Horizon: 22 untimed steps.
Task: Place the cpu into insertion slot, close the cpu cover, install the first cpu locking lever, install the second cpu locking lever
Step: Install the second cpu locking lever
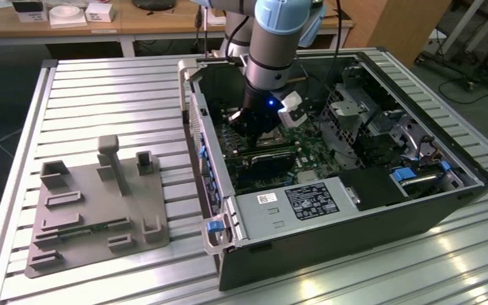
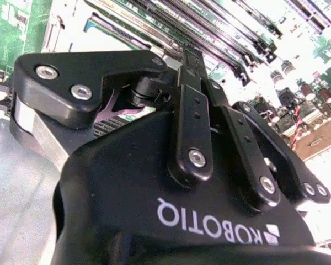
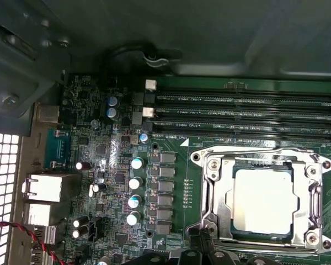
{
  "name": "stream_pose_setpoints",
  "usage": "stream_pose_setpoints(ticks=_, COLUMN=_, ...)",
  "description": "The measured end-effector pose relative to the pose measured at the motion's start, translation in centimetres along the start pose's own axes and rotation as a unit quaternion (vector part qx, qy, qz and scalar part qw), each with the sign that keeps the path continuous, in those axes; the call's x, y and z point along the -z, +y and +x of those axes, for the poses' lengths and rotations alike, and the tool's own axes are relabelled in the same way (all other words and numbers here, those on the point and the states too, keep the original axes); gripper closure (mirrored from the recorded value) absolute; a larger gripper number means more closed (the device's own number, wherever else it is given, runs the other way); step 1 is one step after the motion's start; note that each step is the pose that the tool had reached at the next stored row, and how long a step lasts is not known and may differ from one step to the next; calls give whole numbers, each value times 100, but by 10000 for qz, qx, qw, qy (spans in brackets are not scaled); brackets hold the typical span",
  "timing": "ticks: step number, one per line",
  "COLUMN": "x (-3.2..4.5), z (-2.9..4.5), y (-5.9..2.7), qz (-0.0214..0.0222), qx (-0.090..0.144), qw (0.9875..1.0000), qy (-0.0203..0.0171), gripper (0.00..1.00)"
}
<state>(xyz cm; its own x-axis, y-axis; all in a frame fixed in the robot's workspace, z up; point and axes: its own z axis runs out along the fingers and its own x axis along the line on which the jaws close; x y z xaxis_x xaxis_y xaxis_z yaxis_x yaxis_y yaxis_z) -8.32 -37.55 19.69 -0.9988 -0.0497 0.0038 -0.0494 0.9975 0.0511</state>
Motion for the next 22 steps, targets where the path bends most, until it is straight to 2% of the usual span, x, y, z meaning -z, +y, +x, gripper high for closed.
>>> stream_pose_setpoints(ticks=2, x=-4, z=0, y=1, qz=9, qx=0, qw=10000, qy=1, gripper=89)
stream_pose_setpoints(ticks=3, x=-5, z=0, y=1, qz=26, qx=-1, qw=10000, qy=3, gripper=89)
stream_pose_setpoints(ticks=8, x=-17, z=-1, y=0, qz=160, qx=-1, qw=9999, qy=16, gripper=89)
stream_pose_setpoints(ticks=15, x=-9, z=0, y=5, qz=159, qx=-1, qw=9999, qy=12, gripper=89)
stream_pose_setpoints(ticks=17, x=46, z=1, y=8, qz=164, qx=-2, qw=9999, qy=16, gripper=89)
stream_pose_setpoints(ticks=22, x=124, z=1, y=16, qz=164, qx=-2, qw=9999, qy=16, gripper=89)
